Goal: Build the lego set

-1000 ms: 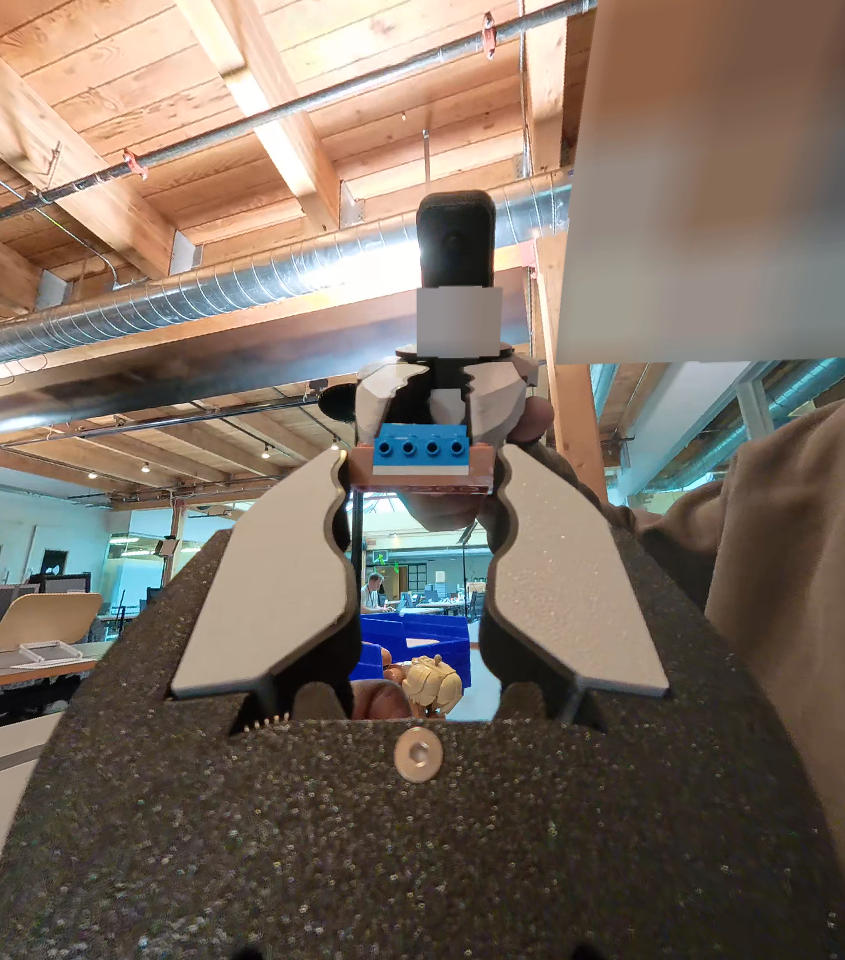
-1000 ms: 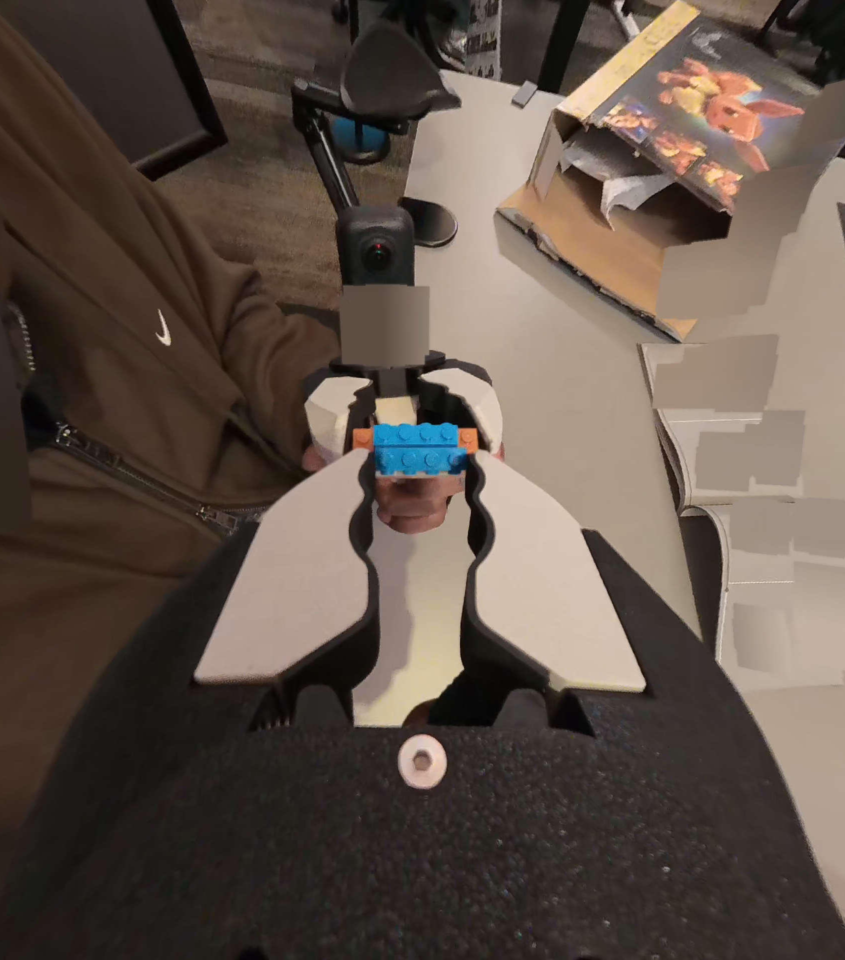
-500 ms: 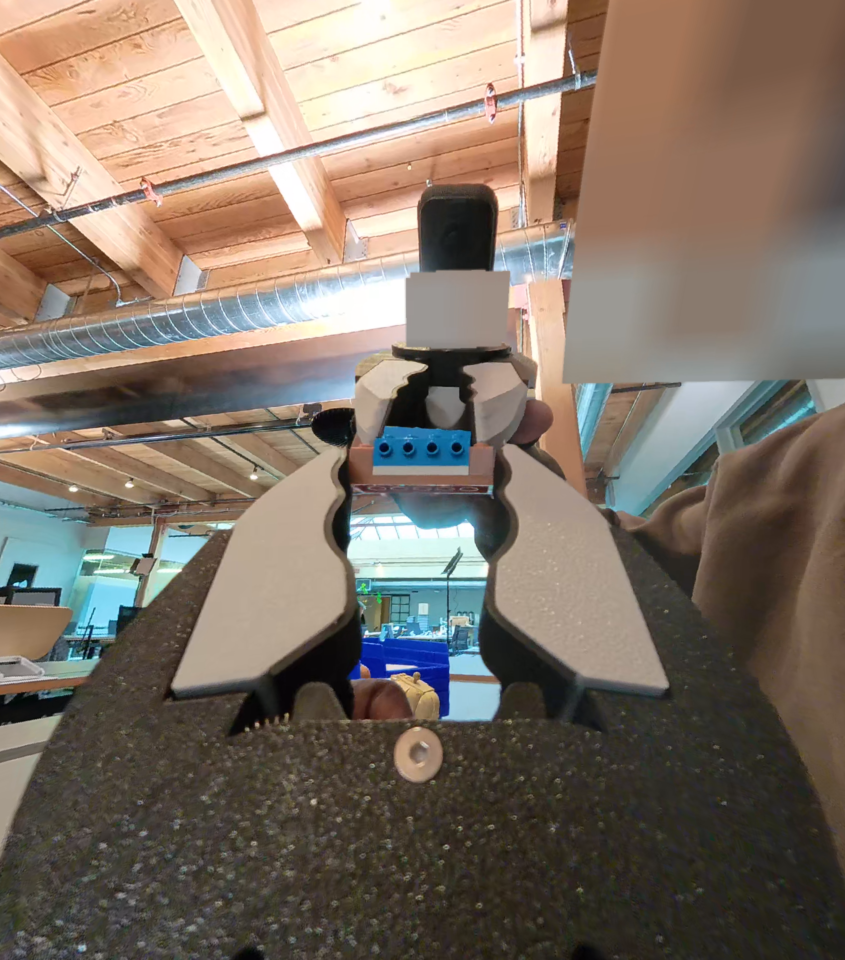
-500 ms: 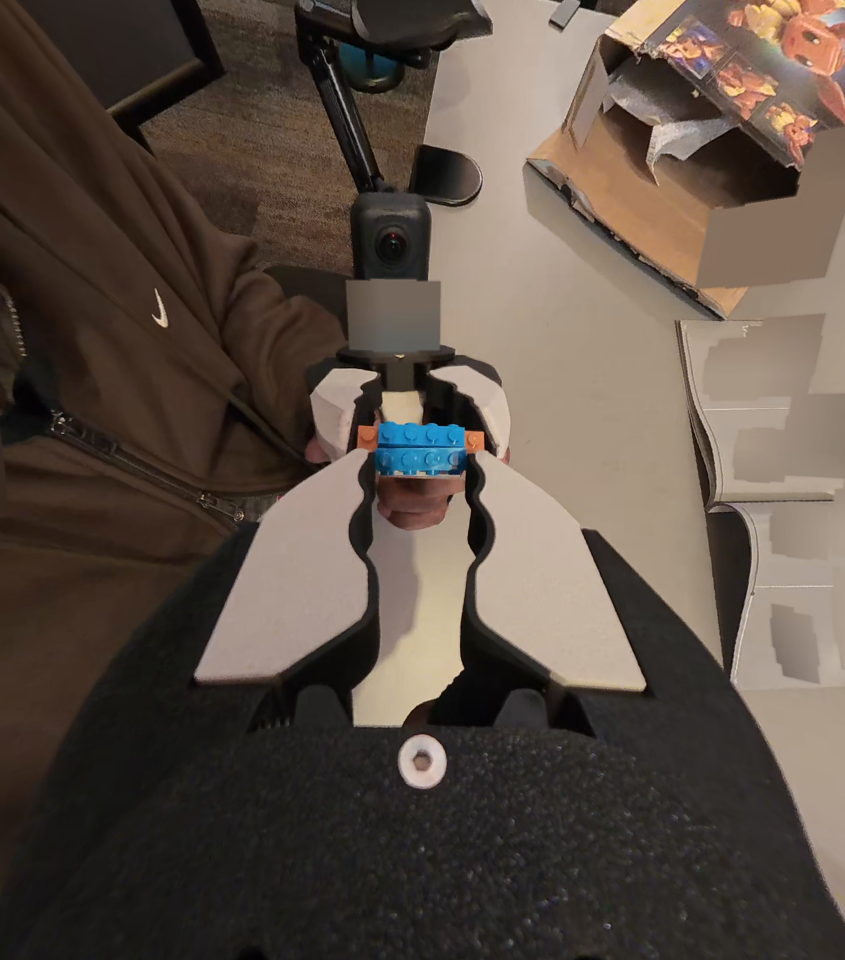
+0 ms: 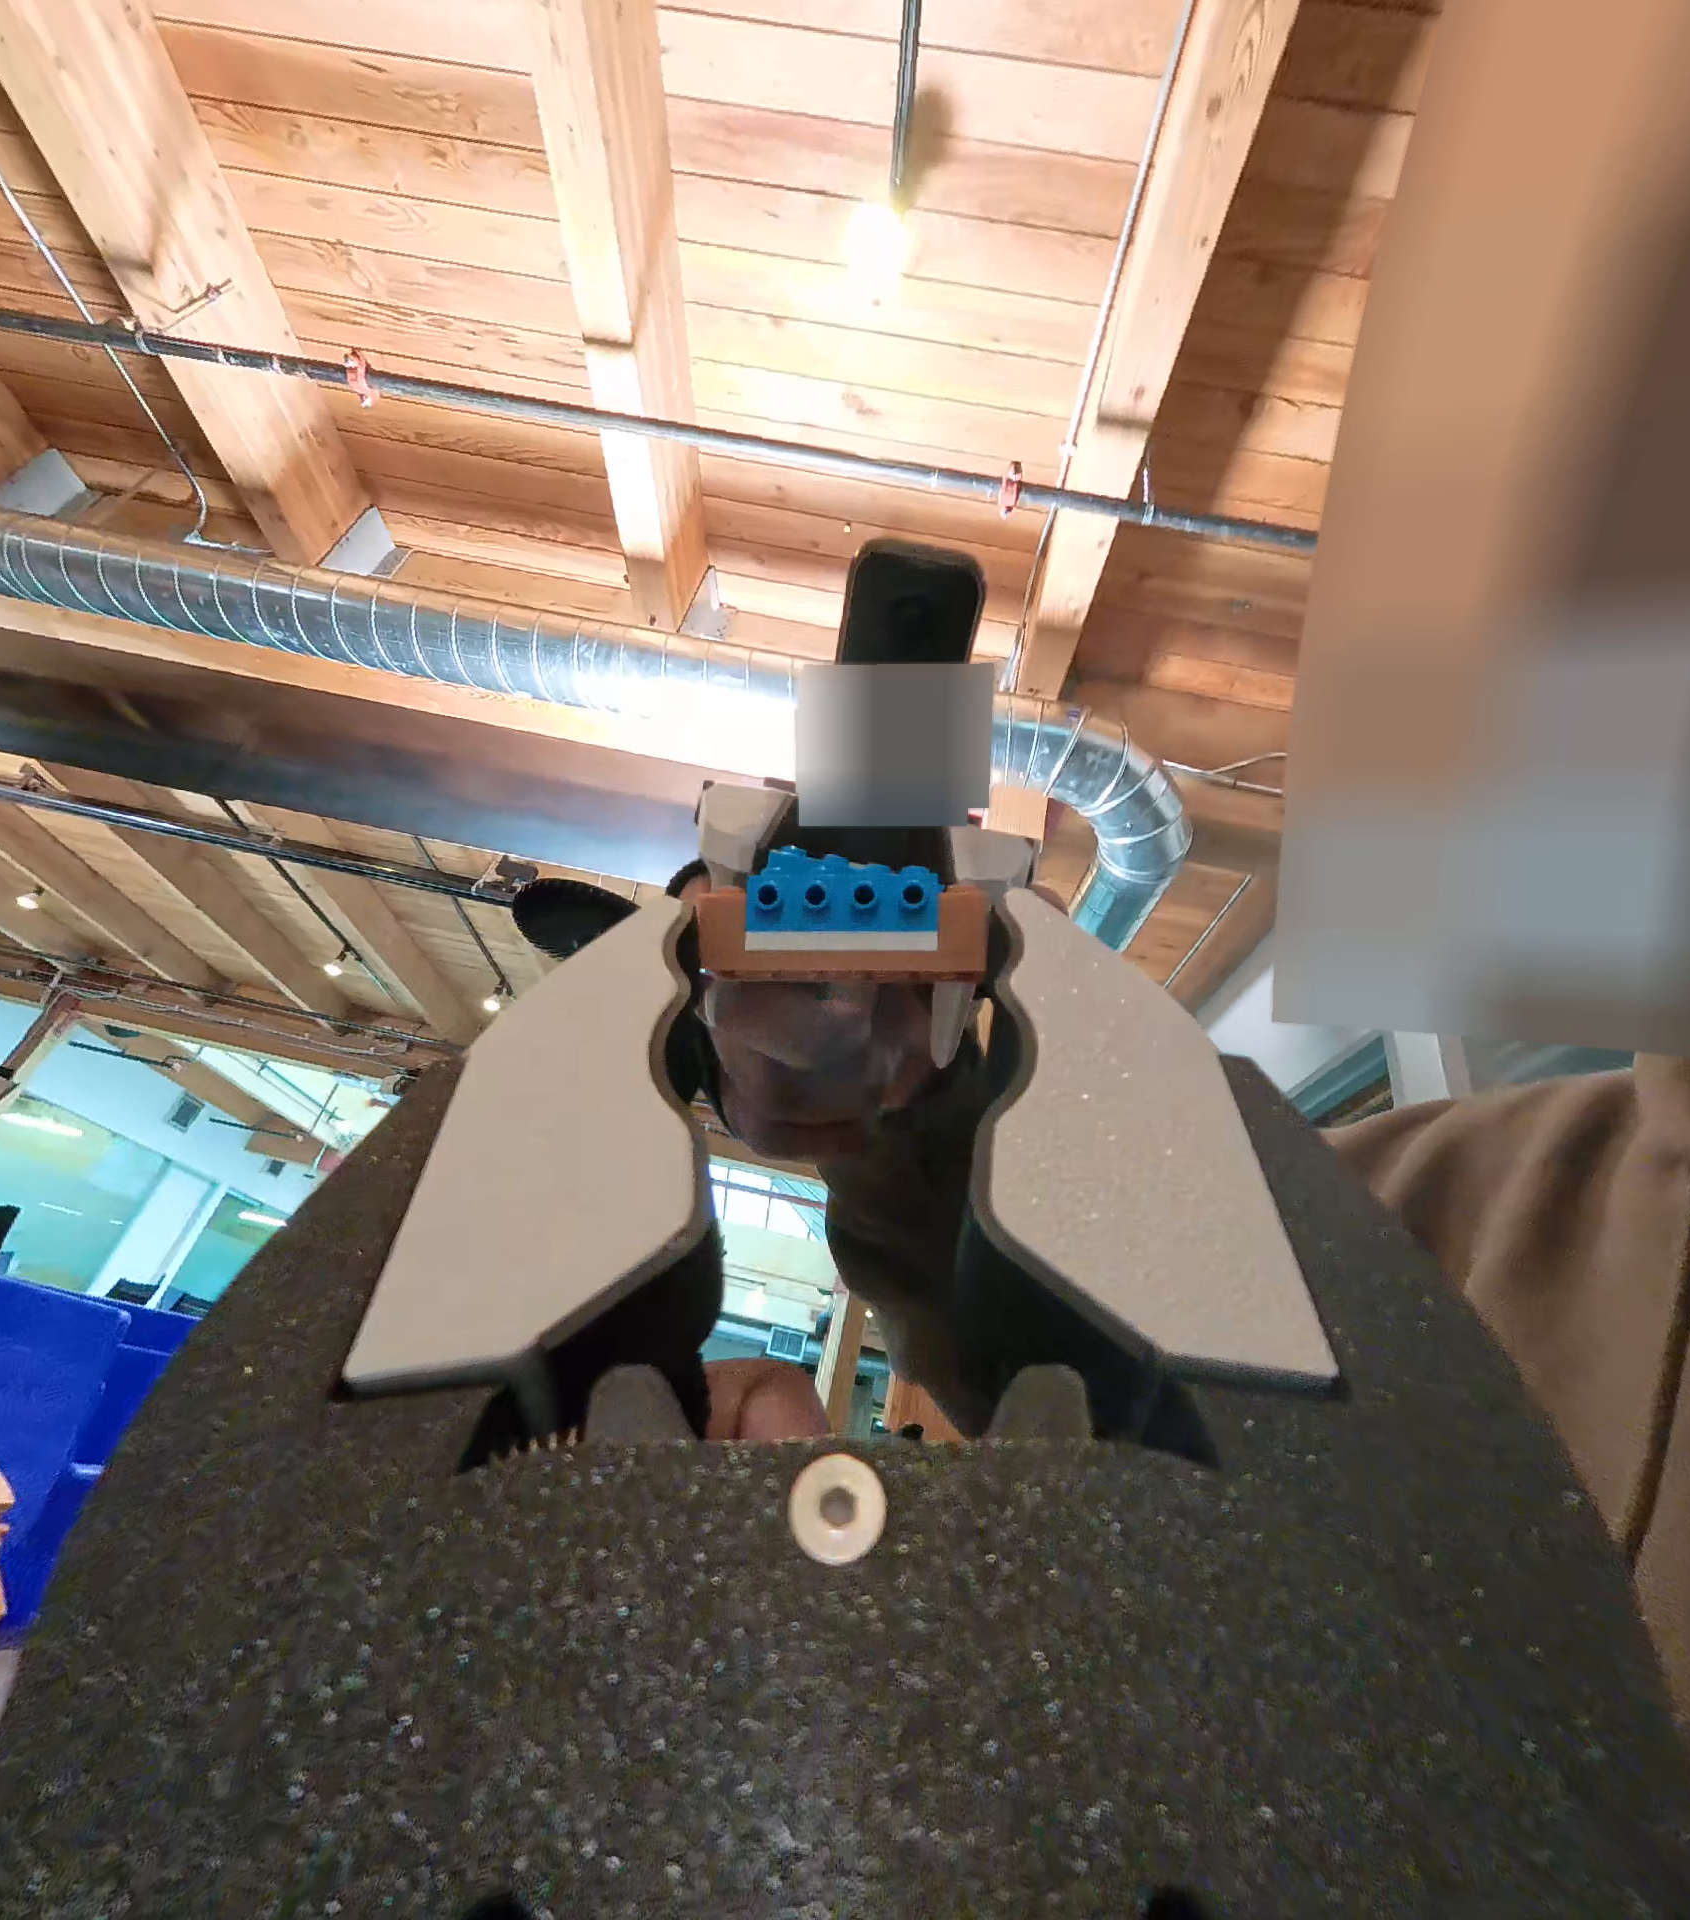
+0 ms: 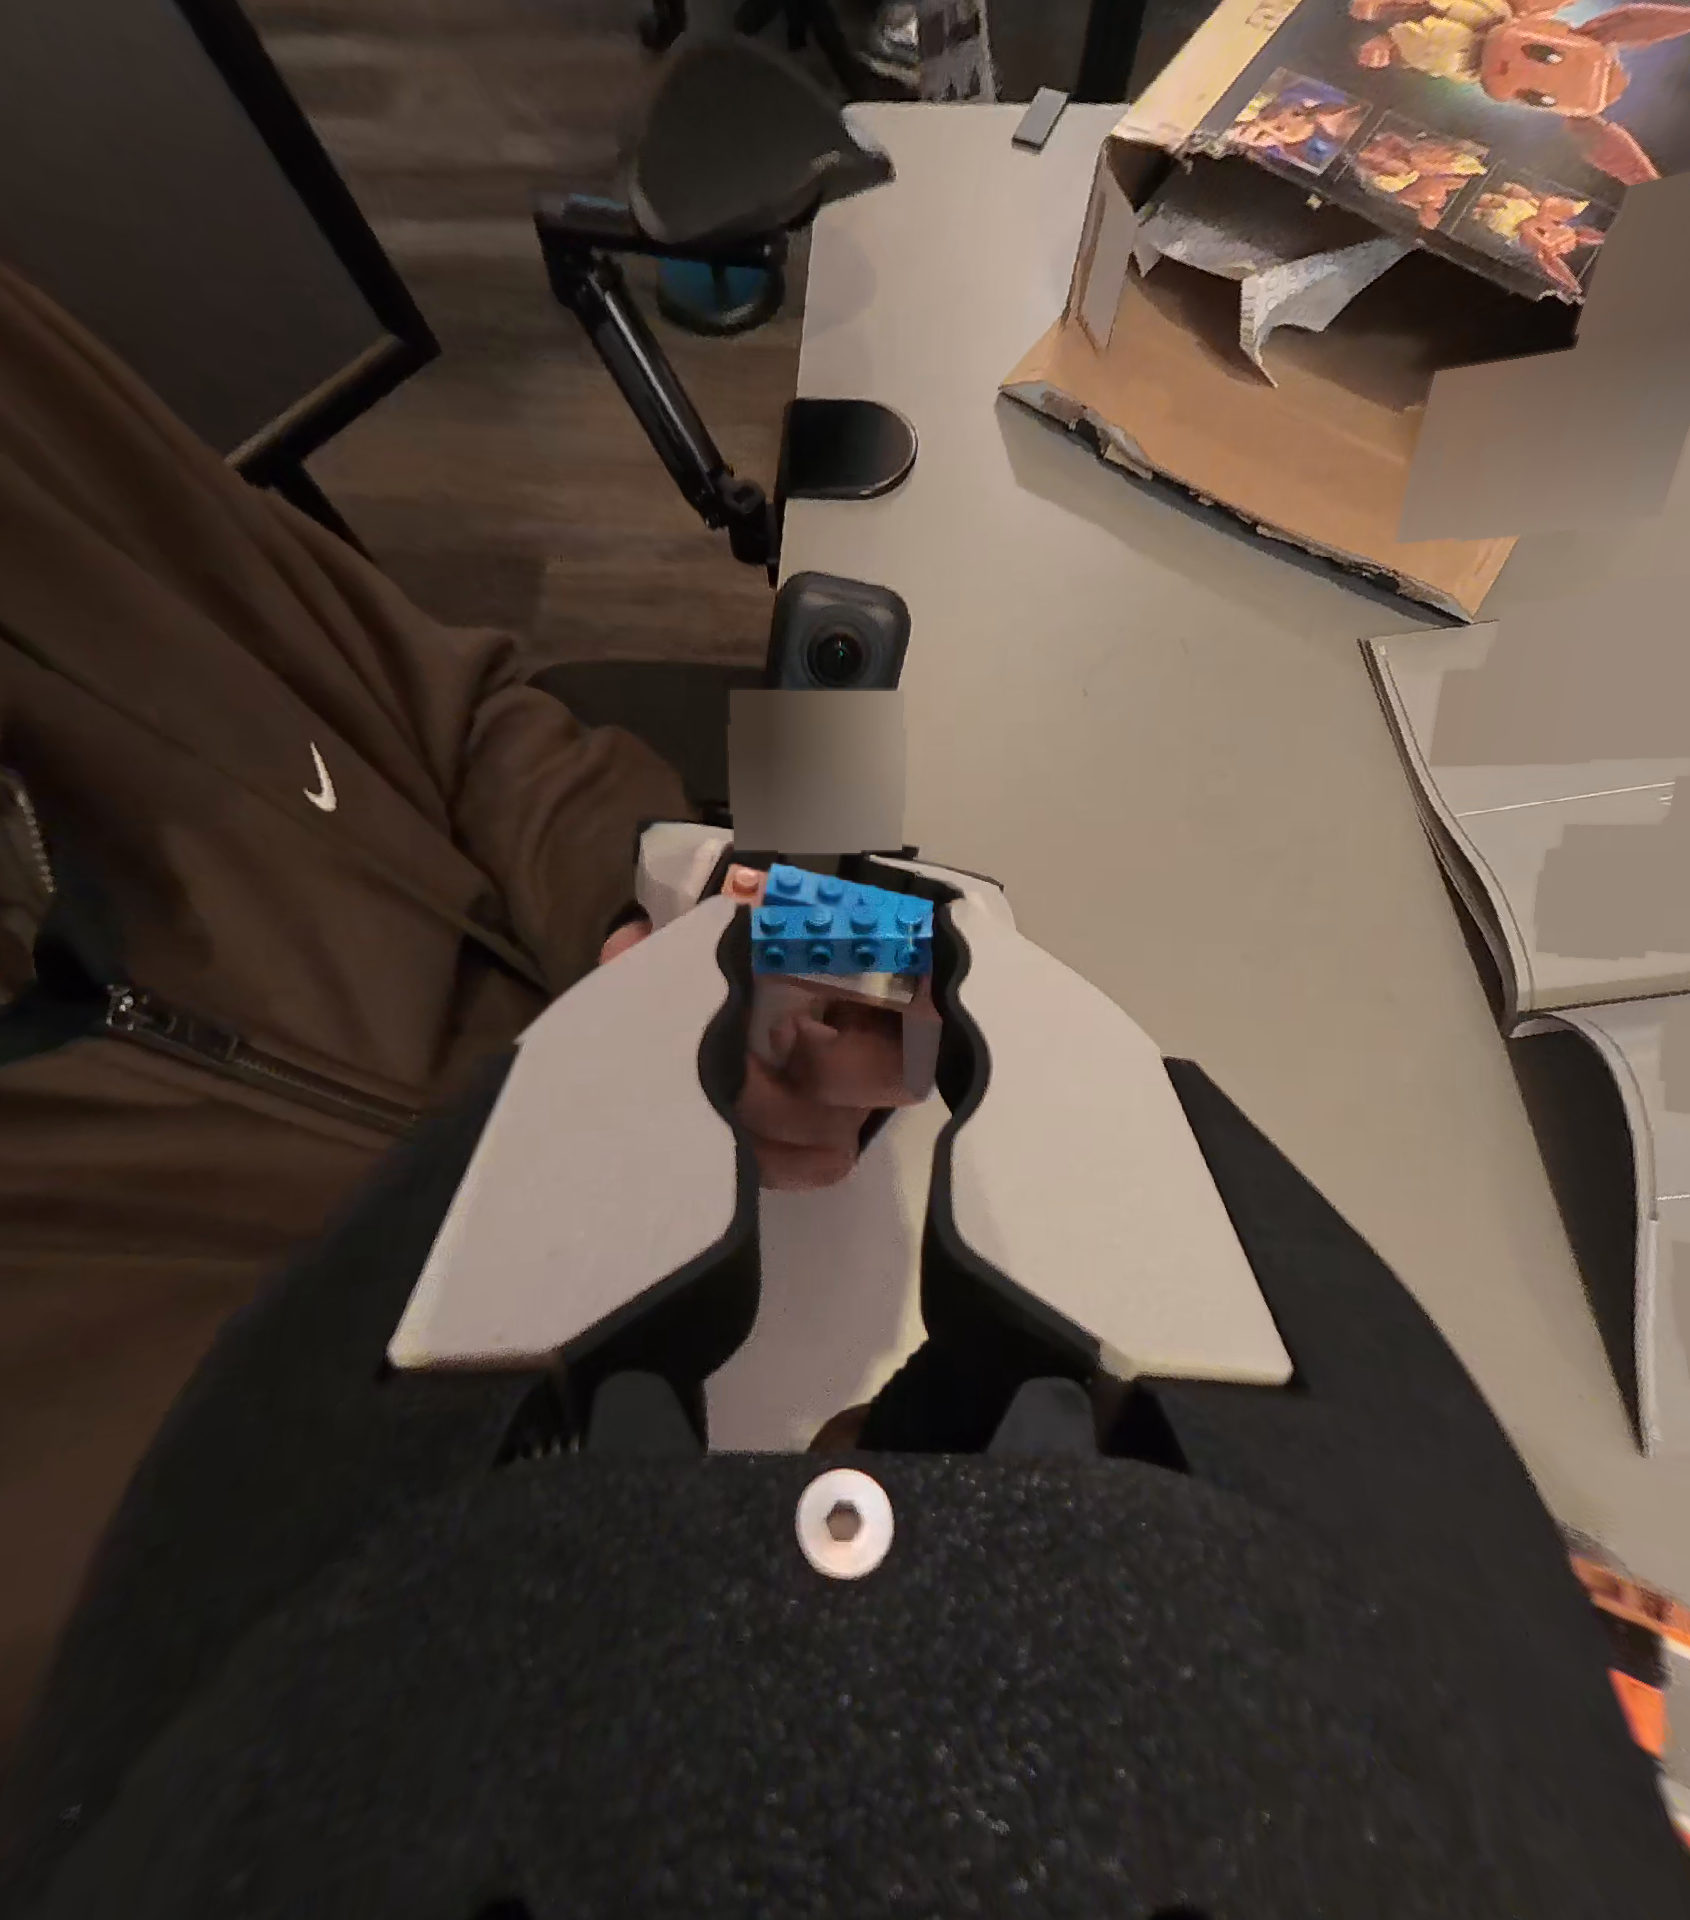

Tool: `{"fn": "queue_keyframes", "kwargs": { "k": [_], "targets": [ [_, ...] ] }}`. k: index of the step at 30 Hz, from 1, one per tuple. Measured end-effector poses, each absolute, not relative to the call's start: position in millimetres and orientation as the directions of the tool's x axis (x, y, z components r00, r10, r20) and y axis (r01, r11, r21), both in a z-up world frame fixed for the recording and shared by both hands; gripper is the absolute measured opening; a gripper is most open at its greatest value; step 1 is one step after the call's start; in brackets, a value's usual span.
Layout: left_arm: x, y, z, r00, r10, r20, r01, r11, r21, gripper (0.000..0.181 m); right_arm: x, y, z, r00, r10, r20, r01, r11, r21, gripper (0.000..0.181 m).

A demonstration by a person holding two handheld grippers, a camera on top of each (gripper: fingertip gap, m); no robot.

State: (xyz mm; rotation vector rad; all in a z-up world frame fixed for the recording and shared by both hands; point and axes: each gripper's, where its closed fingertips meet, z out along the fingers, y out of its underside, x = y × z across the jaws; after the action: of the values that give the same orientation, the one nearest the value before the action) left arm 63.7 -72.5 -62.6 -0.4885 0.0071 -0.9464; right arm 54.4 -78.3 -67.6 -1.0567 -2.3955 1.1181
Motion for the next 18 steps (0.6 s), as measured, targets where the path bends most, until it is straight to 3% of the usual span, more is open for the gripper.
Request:
{"fn": "queue_keyframes", "kwargs": {
  "k": [11,18],
  "targets": [
    [61.1,-77.2,-62.7,0.68,-0.71,0.183,0.708,0.572,-0.413,0.053,47.7,-83.2,-63.5,-0.577,0.796,-0.186,0.494,0.158,-0.855,0.033],
    [60.5,-80.9,-61.5,0.69,-0.703,0.172,0.702,0.591,-0.398,0.053,48.5,-87.8,-64.7,-0.551,0.81,-0.201,0.492,0.12,-0.862,0.033]
  ]
}}
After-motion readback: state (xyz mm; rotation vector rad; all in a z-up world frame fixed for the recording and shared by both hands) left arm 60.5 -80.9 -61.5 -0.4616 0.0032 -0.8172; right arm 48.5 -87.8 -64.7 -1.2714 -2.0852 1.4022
